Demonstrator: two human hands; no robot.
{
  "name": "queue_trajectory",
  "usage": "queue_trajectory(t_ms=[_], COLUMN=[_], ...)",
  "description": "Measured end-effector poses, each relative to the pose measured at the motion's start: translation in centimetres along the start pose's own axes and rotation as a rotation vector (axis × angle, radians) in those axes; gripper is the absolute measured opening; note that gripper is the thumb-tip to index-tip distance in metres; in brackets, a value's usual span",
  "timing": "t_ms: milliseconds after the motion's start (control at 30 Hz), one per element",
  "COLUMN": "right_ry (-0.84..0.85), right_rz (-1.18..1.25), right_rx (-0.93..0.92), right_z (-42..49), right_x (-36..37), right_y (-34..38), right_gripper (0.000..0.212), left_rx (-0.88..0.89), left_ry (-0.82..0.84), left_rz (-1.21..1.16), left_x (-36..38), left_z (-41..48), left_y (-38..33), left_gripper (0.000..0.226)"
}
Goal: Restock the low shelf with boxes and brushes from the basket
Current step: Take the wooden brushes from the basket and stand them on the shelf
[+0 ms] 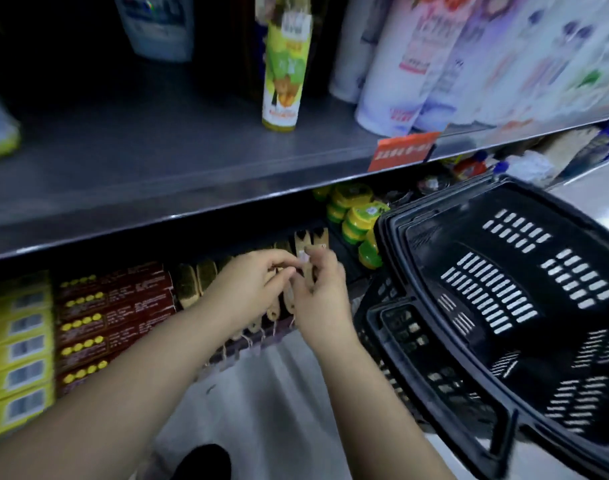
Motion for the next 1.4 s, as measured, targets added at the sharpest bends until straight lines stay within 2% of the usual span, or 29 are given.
queue_trajectory(t_ms=[133,233,333,467,633,733,800,933,1033,1100,1167,1233,1267,1400], right_ry=[0.008,0.014,0.065,0.197,0.243,0.217,0.207,0.431,0.6,0.708,0.827,0.905,0.882,0.741], right_rz=[-0.143,-0.363,-0.477,-0.298,0.008,-0.109,-0.273,-0.67,-0.632,-0.65,-0.743,-0.869,-0.869,-0.661], right_rx=[-0.205,-0.253,-0.119,0.138,0.487,0.518,0.504,0.513,0.678,0.778,0.807,0.696,0.651,0.717], right_z=[0.4,1.0,1.1,0.4,1.4,4.8,7.2,9.6,8.2,6.8,5.4,4.8,4.8,5.6], right_x=[-7.0,-12.5,-16.5,-18.5,-20.3,-21.5,-21.6,-19.8,-17.0,-14.4,-11.7,-10.1,-9.8,-11.0], right_y=[4.2,3.8,0.9,-4.4,-9.6,-12.5,-15.0,-21.2,-26.2,-29.0,-30.8,-31.1,-30.9,-29.6], right_gripper=[0.033,0.031,0.026,0.007,0.018,0.013,0.016,0.026,0.031,0.056,0.067,0.062,0.054,0.036], left_rx=[0.095,0.151,0.212,0.31,0.424,0.481,0.536,0.592,0.572,0.554,0.557,0.566,0.563,0.54], left_ry=[0.014,0.078,0.125,0.212,0.36,0.467,0.491,0.542,0.631,0.672,0.68,0.673,0.668,0.627], left_rz=[0.003,-0.012,0.034,0.117,0.324,0.476,0.534,0.615,0.667,0.689,0.691,0.682,0.668,0.615], left_x=[-2.5,-2.1,0.0,3.7,8.2,10.2,11.1,11.7,11.8,11.9,12.1,12.1,12.0,11.7], left_z=[-0.3,-0.3,0.1,1.4,4.0,5.4,5.9,6.3,6.1,6.0,6.0,6.0,6.0,5.2], left_y=[-5.8,-9.4,-11.7,-13.8,-14.2,-14.1,-14.2,-14.7,-14.5,-14.1,-13.7,-13.2,-12.9,-12.8], left_gripper=[0.02,0.019,0.021,0.026,0.029,0.029,0.034,0.045,0.047,0.05,0.052,0.051,0.051,0.048])
Point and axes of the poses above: each hand's wrist, its own z-axis towards the middle knuckle, its own x-axis out of the palm, y = z × x, the point moved 2 cm from there along z, towards the middle knuckle, and after that the axes turned 7 degrees about -y, right-handed, at the moved point
